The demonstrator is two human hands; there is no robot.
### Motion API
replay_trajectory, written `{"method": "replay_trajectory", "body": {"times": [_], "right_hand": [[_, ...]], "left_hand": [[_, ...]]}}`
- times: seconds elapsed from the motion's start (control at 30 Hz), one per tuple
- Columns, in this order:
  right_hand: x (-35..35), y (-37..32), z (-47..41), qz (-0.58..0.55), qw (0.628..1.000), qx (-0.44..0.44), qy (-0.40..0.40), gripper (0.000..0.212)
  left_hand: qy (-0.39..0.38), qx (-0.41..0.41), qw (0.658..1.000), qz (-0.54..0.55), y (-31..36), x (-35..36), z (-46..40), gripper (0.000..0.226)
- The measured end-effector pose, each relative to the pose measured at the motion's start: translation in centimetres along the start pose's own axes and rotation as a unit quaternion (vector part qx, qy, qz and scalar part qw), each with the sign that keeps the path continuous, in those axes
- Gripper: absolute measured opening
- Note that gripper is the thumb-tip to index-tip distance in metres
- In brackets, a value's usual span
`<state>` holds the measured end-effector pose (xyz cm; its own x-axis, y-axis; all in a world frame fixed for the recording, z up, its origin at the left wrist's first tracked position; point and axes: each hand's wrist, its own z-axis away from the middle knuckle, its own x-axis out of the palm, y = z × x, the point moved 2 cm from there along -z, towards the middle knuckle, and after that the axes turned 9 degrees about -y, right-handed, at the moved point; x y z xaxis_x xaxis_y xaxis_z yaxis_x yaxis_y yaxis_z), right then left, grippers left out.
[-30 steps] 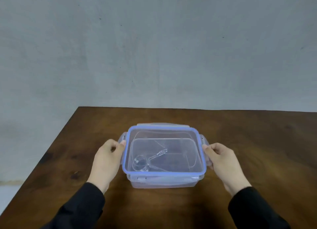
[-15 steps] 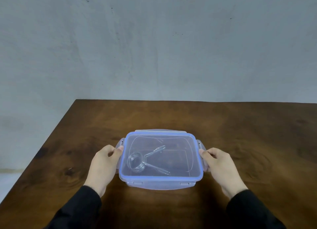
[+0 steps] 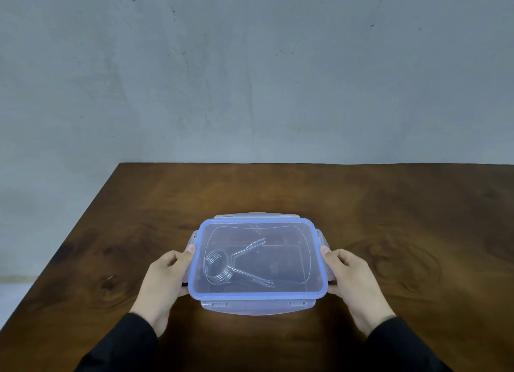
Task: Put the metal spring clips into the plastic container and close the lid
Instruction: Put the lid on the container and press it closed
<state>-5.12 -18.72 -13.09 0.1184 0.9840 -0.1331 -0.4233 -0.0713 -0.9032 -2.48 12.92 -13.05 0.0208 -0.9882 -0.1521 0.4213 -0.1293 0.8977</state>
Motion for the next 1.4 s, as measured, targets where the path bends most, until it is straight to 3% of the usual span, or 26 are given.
{"method": "replay_trajectory", "body": {"times": [0.13, 0.23, 0.4, 0.57, 0.77, 1.0, 1.07, 1.2, 1.27, 1.3, 1.4], "right_hand": [[0.0, 0.1, -0.3, 0.081, 0.994, -0.018, 0.073, 0.022], [0.0, -0.2, 0.5, 0.171, 0.975, -0.074, 0.122, 0.042], [1.5, 0.3, 2.4, 0.226, 0.967, -0.100, 0.068, 0.062], [2.5, 0.8, 2.2, 0.182, 0.980, -0.078, 0.030, 0.050], [2.3, 1.0, 2.0, 0.131, 0.987, -0.090, 0.010, 0.027], [2.3, 1.0, 1.8, 0.138, 0.987, -0.087, 0.002, 0.023], [2.1, 0.6, 1.9, 0.141, 0.987, -0.076, -0.003, 0.027], [1.6, -2.0, 2.1, 0.267, 0.956, -0.107, 0.055, 0.066], [2.1, -4.4, 1.6, 0.319, 0.928, -0.190, 0.044, 0.062], [2.7, -5.3, 1.0, 0.354, 0.909, -0.222, 0.014, 0.059], [4.7, -6.6, -1.9, 0.459, 0.843, -0.264, -0.098, 0.056]], "left_hand": [[0.054, 0.052, 0.996, -0.045, -0.2, -0.2, -0.2, 0.032], [0.102, 0.136, 0.978, -0.122, 0.6, -0.6, 1.3, 0.040], [0.000, 0.156, 0.964, -0.215, 0.3, 0.7, 2.9, 0.061], [-0.025, 0.093, 0.985, -0.141, -0.9, 2.1, 3.0, 0.064], [-0.045, 0.090, 0.994, -0.033, -1.0, 2.5, 3.1, 0.058], [-0.059, 0.094, 0.993, -0.040, -1.5, 2.6, 2.8, 0.063], [-0.067, 0.094, 0.992, -0.043, -1.5, 2.3, 2.8, 0.064], [-0.025, 0.150, 0.984, -0.091, -1.1, 1.0, 2.6, 0.068], [0.000, 0.234, 0.949, -0.210, 0.0, 0.6, 2.7, 0.062], [-0.017, 0.293, 0.911, -0.291, 0.6, 0.8, 2.7, 0.058], [-0.113, 0.429, 0.734, -0.515, 0.7, 2.4, 2.0, 0.066]]}}
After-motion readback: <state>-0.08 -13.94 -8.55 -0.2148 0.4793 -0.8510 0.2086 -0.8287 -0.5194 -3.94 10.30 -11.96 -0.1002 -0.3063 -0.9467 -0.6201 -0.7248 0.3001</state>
